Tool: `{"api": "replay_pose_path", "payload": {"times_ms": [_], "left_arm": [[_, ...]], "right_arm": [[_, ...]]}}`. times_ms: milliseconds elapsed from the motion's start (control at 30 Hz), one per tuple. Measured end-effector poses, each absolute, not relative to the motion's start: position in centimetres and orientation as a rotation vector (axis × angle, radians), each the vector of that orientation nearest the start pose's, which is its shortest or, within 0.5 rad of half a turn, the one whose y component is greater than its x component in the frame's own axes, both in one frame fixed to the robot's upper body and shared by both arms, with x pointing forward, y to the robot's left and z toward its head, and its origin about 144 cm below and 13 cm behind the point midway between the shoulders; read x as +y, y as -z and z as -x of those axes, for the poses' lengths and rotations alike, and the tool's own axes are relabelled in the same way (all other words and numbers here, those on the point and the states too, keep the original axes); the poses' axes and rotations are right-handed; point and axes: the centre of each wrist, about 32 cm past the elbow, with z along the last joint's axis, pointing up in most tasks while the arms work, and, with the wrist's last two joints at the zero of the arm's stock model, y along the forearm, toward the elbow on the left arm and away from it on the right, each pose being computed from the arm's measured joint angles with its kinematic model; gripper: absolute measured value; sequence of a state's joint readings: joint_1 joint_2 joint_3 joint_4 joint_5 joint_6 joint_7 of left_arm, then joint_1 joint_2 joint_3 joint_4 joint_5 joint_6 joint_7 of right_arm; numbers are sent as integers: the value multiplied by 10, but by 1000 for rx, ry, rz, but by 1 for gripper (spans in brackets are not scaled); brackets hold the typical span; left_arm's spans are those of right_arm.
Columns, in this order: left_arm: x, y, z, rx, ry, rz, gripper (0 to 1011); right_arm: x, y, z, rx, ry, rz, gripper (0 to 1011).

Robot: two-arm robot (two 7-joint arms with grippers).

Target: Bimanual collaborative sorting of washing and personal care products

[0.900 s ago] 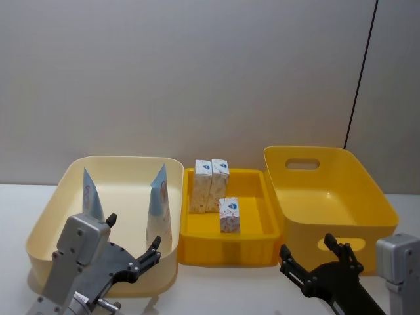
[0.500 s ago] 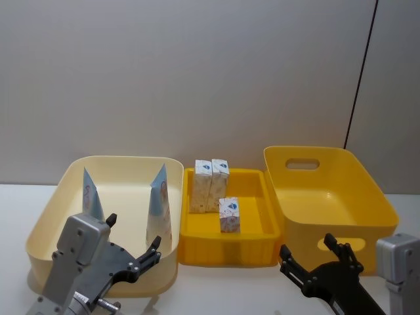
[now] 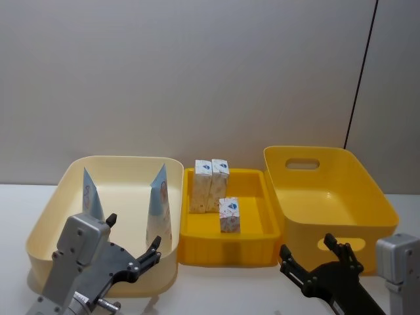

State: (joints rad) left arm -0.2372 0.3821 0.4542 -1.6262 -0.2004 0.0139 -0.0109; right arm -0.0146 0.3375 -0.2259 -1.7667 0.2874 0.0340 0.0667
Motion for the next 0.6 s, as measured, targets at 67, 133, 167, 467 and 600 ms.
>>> {"api": "replay_pose_path", "payload": {"times_ms": [67,133,167,467,600], "left_arm": [[198,-1204,-492,-268,-1124,-61,1002],[198,-1204,-492,-268,-1124,-61,1002],[198,-1204,-492,-268,-1124,-61,1002],[198,-1204,-492,-268,-1124,-61,1002],[198,-1204,-492,-268,-1124,-61,1002]], "right_arm": [[-237,-1189,-443,-75,1229,-26,1001],[-237,-1189,-443,-75,1229,-26,1001],[-237,-1189,-443,-75,1229,-26,1001],[-237,-1189,-443,-75,1229,-26,1001],[-237,-1189,-443,-75,1229,-26,1001]]}}
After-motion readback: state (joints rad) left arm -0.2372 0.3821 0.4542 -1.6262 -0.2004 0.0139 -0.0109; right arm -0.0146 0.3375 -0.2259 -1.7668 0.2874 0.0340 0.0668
